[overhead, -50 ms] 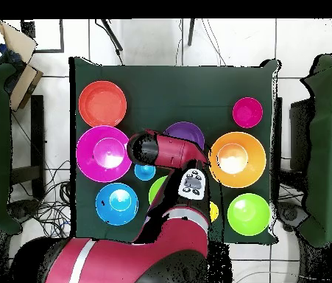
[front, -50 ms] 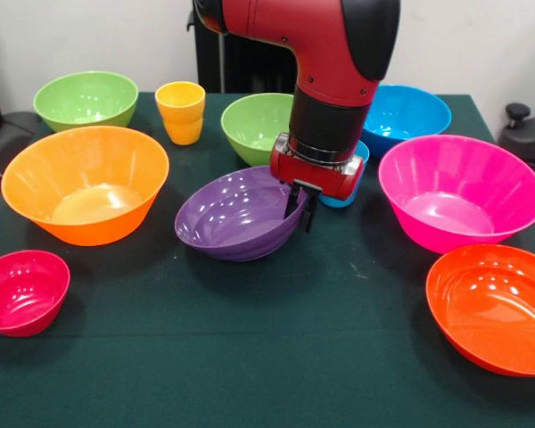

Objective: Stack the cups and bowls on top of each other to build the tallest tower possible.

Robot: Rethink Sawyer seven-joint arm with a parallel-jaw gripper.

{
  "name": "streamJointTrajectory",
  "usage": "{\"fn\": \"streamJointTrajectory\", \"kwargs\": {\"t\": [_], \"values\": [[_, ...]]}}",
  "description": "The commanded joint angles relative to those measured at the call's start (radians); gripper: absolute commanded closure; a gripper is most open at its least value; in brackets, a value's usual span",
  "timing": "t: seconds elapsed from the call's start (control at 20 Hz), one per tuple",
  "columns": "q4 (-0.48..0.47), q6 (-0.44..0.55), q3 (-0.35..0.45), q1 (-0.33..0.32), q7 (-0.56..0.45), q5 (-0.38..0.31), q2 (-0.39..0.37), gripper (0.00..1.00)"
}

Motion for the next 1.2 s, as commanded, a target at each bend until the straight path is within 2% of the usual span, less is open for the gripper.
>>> {"fn": "streamJointTrajectory", "kwargs": {"t": [0.05, 0.15, 0.55, 0.6, 1.05, 1.2], "values": [[-0.011, 0.127, 0.094, -0.006, 0.099, 0.019, -0.01, 1.0], [0.01, 0.12, 0.096, -0.002, 0.104, 0.017, -0.023, 1.0], [-0.045, 0.107, 0.062, 0.019, 0.115, 0.011, 0.014, 1.0], [-0.04, 0.095, 0.071, 0.014, 0.108, 0.008, 0.011, 0.0], [-0.044, 0.123, 0.051, 0.027, 0.15, 0.037, -0.005, 0.0], [-0.07, 0.161, 0.012, 0.055, 0.148, 0.028, -0.029, 0.0]]}}
